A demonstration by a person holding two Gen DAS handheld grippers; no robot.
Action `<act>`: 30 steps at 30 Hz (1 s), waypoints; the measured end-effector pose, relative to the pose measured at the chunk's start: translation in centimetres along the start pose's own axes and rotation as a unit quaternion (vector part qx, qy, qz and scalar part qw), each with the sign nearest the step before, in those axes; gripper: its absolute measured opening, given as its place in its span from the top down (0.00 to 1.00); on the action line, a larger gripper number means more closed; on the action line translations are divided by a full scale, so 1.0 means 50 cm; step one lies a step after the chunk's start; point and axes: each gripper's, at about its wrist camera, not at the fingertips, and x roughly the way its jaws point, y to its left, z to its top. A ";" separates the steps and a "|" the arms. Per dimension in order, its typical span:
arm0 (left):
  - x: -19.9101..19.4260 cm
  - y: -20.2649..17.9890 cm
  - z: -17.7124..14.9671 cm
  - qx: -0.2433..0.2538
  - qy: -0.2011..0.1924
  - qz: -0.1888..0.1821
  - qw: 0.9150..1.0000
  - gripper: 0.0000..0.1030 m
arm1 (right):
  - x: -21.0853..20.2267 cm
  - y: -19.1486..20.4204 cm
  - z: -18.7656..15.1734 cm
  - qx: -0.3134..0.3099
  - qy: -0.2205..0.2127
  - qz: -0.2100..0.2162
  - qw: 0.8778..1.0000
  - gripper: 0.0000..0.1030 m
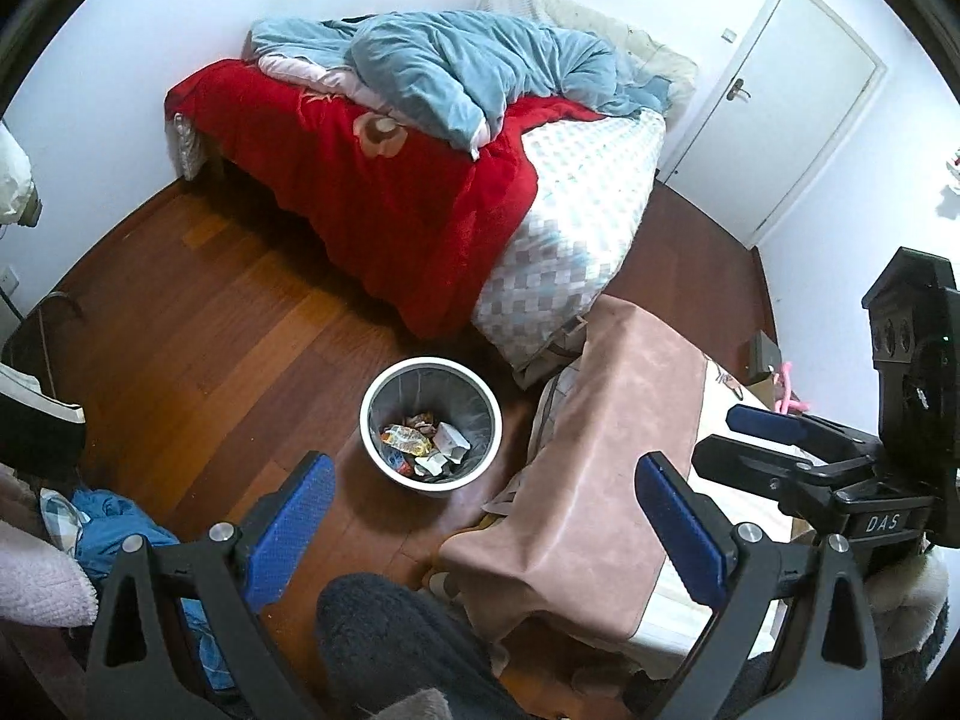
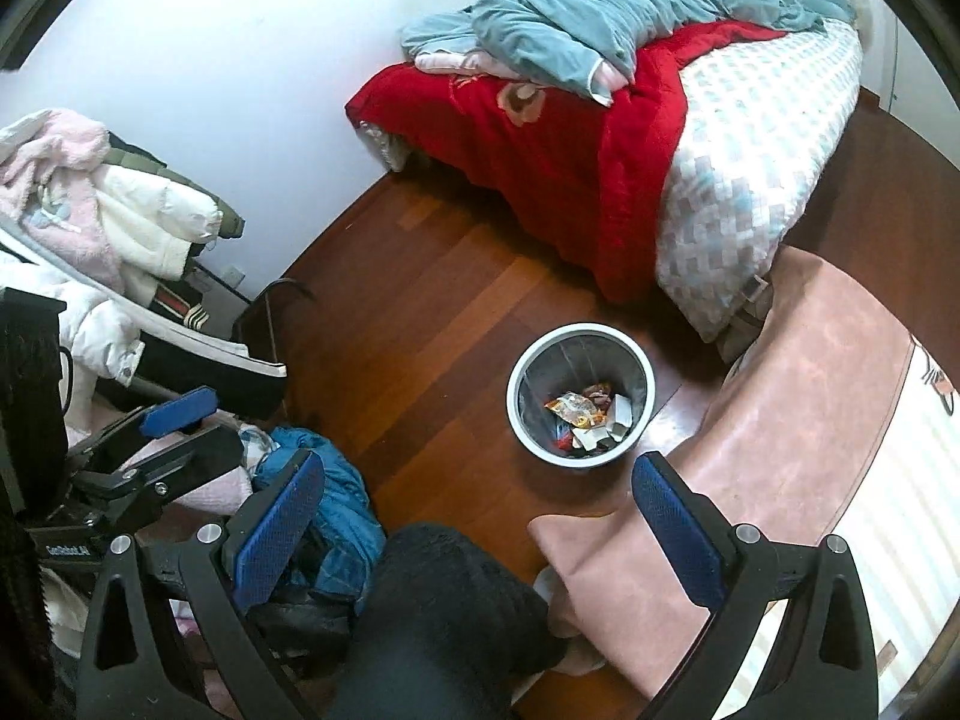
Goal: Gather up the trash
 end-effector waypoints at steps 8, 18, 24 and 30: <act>0.000 0.001 -0.003 -0.010 0.014 -0.013 1.000 0.01 | -0.016 0.007 0.002 -0.007 0.011 0.008 1.000 0.00; 0.006 0.010 -0.001 -0.019 0.026 -0.018 0.999 0.01 | -0.004 0.000 0.003 -0.005 0.033 0.010 0.999 0.00; 0.008 0.010 -0.005 -0.016 0.026 -0.013 0.999 0.01 | 0.001 0.001 -0.001 -0.006 0.037 0.010 0.999 0.00; 0.006 0.012 -0.007 -0.015 0.022 -0.007 1.000 0.01 | 0.004 -0.003 -0.002 -0.006 0.040 0.009 0.999 0.00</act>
